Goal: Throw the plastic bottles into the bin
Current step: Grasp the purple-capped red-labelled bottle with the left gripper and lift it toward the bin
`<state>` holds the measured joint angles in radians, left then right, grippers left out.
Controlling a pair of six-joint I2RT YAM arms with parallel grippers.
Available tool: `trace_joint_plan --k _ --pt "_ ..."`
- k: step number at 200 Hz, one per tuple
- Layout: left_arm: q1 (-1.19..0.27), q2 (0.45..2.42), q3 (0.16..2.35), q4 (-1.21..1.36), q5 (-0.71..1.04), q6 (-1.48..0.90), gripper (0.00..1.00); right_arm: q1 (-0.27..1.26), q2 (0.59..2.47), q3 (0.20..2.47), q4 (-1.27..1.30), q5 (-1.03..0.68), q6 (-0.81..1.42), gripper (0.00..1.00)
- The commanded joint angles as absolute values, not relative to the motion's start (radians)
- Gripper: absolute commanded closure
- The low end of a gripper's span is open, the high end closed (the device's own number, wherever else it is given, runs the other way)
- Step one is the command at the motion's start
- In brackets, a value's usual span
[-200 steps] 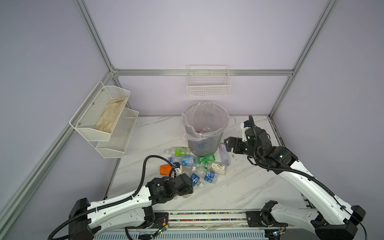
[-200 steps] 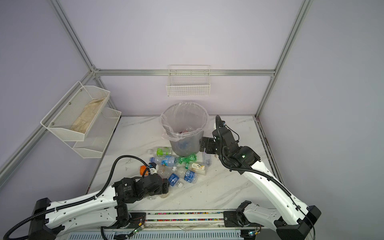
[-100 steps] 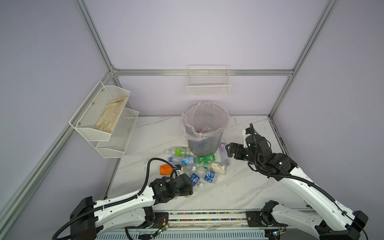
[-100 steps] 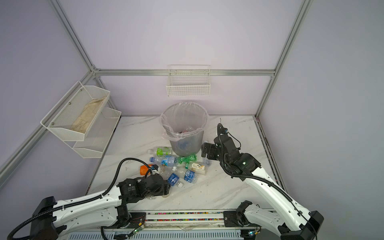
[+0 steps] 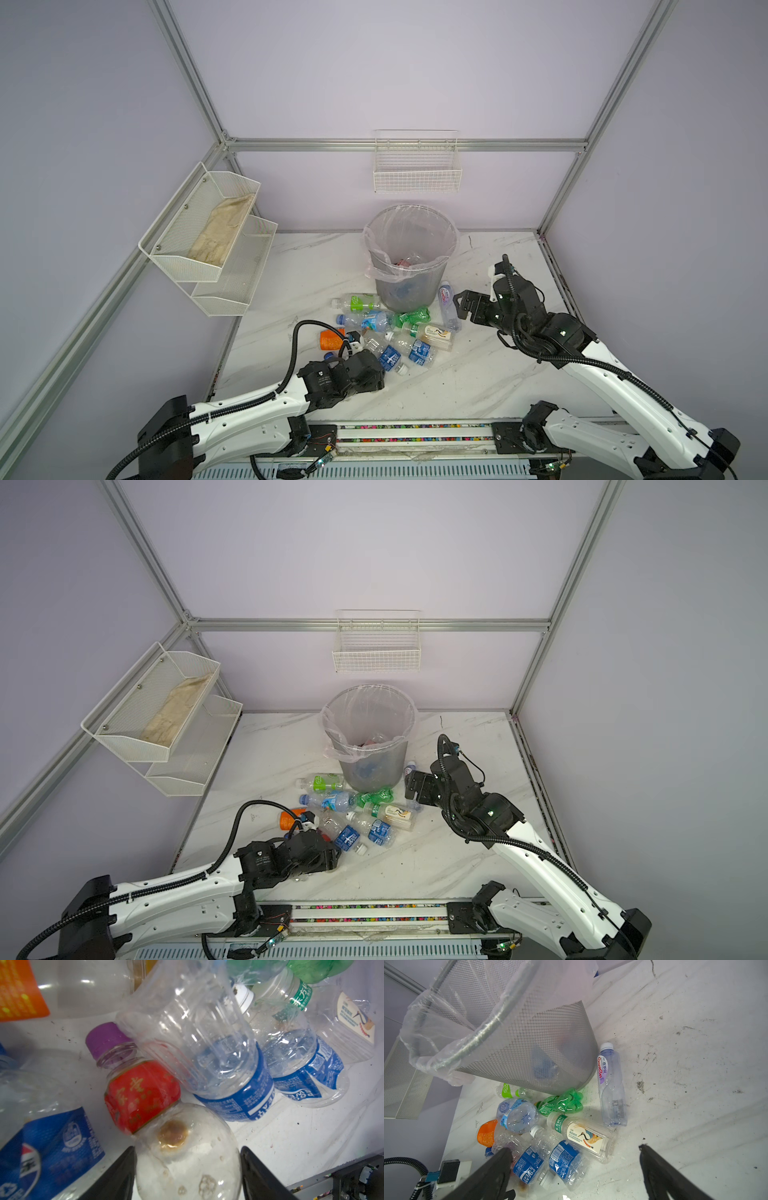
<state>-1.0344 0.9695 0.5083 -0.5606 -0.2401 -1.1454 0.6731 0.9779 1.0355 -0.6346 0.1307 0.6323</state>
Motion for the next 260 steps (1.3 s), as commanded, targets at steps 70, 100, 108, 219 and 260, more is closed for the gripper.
trace_joint_plan --k 70,100,108,219,260 --pt "-1.005 1.045 0.446 -0.526 -0.195 -1.155 0.24 0.673 0.947 0.994 -0.597 0.124 0.659 0.03" --pt "-1.002 1.036 0.450 -0.545 -0.204 -1.154 0.37 0.673 0.945 0.982 -0.594 0.122 0.660 0.03" --pt "-1.002 1.034 0.457 -0.560 -0.207 -1.154 0.40 0.673 0.944 0.979 -0.594 0.123 0.659 0.03" --pt "-1.012 0.860 0.687 -0.898 -0.295 -1.113 0.55 0.673 0.915 0.957 -0.603 0.156 0.674 0.03" --pt "-1.048 0.828 0.839 -1.008 -0.367 -1.088 0.55 0.673 0.906 0.938 -0.603 0.161 0.682 0.03"
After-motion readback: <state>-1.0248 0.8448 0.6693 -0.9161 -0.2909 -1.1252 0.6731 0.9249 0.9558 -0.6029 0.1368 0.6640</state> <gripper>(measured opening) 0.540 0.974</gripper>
